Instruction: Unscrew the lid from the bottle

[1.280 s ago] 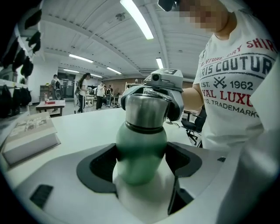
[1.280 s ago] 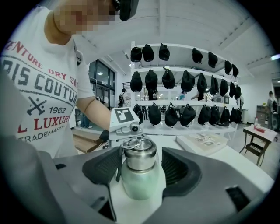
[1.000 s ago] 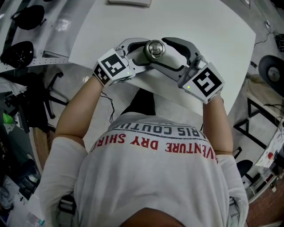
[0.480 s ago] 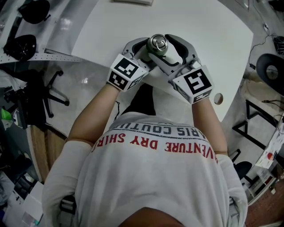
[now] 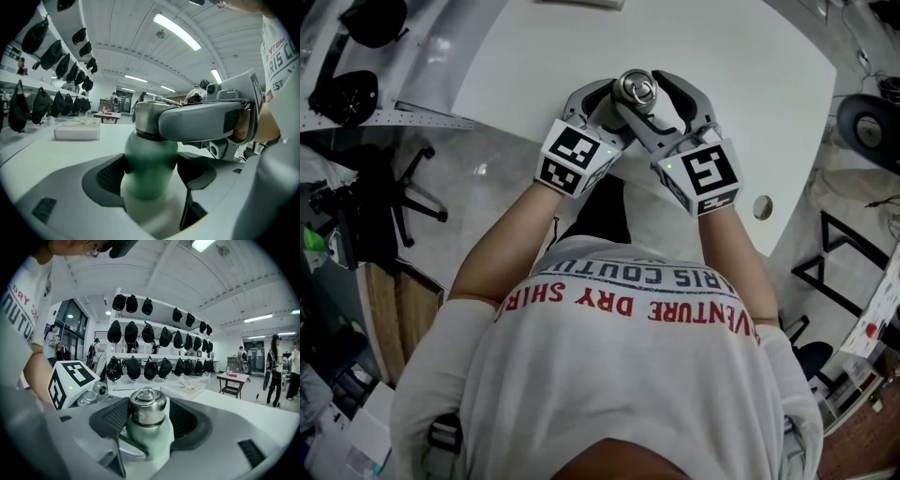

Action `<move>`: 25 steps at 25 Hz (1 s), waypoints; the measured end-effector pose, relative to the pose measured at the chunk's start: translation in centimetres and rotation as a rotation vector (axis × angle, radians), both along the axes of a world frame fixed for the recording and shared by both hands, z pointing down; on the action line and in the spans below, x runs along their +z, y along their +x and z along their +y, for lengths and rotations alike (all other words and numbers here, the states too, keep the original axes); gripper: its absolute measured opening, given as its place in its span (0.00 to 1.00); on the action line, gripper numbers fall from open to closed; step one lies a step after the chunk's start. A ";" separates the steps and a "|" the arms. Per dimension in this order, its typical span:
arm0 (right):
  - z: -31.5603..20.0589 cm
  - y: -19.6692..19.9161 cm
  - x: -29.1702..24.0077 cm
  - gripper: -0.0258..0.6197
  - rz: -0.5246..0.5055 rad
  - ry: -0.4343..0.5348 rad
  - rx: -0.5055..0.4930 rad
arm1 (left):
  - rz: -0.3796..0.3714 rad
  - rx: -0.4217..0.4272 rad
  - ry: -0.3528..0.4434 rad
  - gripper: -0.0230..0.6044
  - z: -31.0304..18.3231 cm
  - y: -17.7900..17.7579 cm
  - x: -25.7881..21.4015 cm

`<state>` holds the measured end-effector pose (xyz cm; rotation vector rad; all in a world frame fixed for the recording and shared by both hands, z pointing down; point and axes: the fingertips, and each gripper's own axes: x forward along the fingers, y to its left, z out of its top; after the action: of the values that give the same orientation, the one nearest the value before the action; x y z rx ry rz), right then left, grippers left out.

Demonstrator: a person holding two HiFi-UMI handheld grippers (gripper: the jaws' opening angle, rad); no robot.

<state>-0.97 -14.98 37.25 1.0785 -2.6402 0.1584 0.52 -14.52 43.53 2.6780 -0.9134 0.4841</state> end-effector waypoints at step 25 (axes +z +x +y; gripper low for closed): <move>-0.3 -0.9 -0.2 0.42 0.007 -0.031 -0.242 | -0.059 0.455 -0.048 0.61 0.1 -0.4 0.1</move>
<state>-1.83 -15.30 37.05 0.7405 -2.7246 0.1444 0.10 -14.44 43.64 2.8359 -0.2902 0.6701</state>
